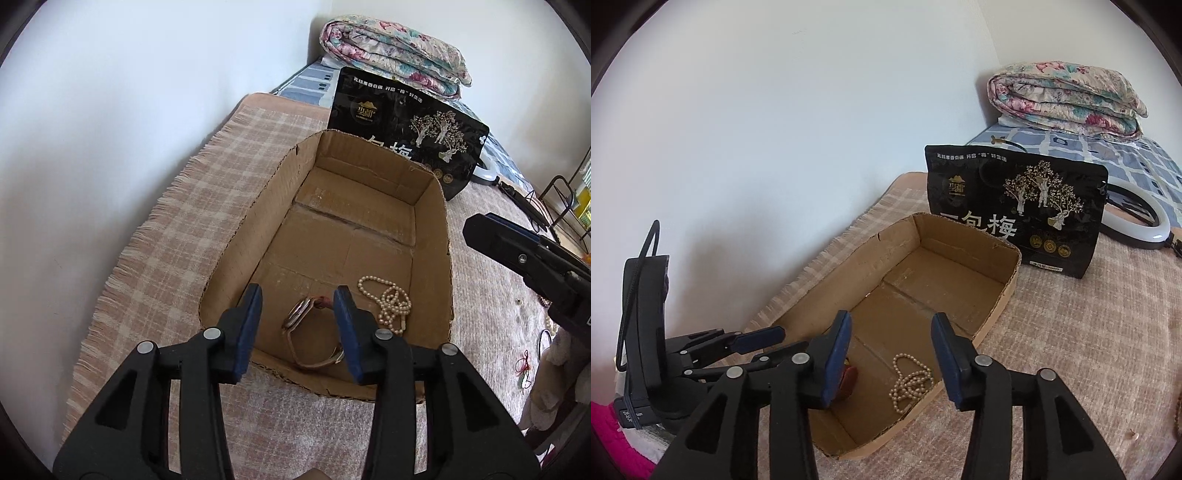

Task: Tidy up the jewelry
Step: 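Open the left gripper over the box while the right gripper releases the pearls inside, then move both grippers back over the remaining jewelry on the bed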

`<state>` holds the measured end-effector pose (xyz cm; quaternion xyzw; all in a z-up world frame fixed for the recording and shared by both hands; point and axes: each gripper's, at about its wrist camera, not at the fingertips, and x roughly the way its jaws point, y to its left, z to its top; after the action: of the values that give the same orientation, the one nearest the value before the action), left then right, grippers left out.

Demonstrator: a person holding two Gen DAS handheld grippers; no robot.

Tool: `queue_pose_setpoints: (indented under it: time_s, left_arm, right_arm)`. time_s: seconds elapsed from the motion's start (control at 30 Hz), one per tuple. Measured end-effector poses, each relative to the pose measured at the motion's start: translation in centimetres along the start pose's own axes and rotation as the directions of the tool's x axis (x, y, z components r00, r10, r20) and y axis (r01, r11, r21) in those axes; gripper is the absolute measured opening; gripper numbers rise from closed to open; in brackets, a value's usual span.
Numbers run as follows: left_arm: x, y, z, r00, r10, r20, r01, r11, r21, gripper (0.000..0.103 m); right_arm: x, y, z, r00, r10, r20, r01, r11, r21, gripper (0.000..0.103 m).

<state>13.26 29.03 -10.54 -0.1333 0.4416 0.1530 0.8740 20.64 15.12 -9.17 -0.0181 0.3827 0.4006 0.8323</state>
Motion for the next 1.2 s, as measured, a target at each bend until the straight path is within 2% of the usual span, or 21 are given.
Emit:
queue_pose_setpoints:
  time_s: [0.37, 0.57, 0.67, 0.7, 0.73, 0.8, 1.03, 1.2]
  left_arm:
    - [-1.2, -0.6, -0.2, 1.000, 0.008, 0.021, -0.008, 1.000, 0.001, 0.041]
    - [-2.6, -2.5, -0.4, 0.999, 0.008, 0.049, -0.010, 1.000, 0.026, 0.041]
    - [-3.4, -3.8, -0.5, 0.998, 0.002, 0.069, -0.006, 0.999, 0.048, 0.041]
    - [-3.7, -4.2, -0.6, 0.997, -0.005, 0.073, 0.001, 0.999, 0.054, 0.044]
    - [-3.9, -4.6, -0.6, 0.997, -0.014, 0.076, 0.009, 0.998, 0.058, 0.051]
    - [-4.4, -5.4, -0.8, 0.996, -0.031, 0.085, 0.025, 0.997, 0.070, 0.056]
    - [-5.5, -9.2, -1.1, 0.992, -0.080, 0.094, 0.068, 0.991, 0.117, 0.057]
    - [-6.2, -12.3, -1.8, 0.988, -0.128, 0.088, 0.113, 0.980, 0.163, 0.057]
  right_arm:
    - [-1.9, -0.2, -0.3, 0.999, -0.034, 0.010, 0.034, 0.999, -0.004, 0.058]
    - [-4.5, -1.3, -0.6, 0.997, -0.073, 0.035, 0.072, 0.997, 0.009, 0.066]
    - [-6.2, -2.1, -0.8, 0.993, -0.107, 0.051, 0.106, 0.994, 0.020, 0.074]
    - [-6.9, -2.5, -1.0, 0.991, -0.121, 0.057, 0.120, 0.993, 0.023, 0.077]
    - [-7.5, -2.9, -1.1, 0.989, -0.136, 0.063, 0.134, 0.991, 0.027, 0.081]
    - [-9.0, -3.7, -1.3, 0.982, -0.173, 0.077, 0.170, 0.985, 0.036, 0.087]
    - [-14.2, -6.8, -2.3, 0.946, -0.302, 0.114, 0.294, 0.952, 0.083, 0.103]
    - [-17.9, -10.0, -3.1, 0.921, -0.371, 0.123, 0.353, 0.924, 0.144, 0.103]
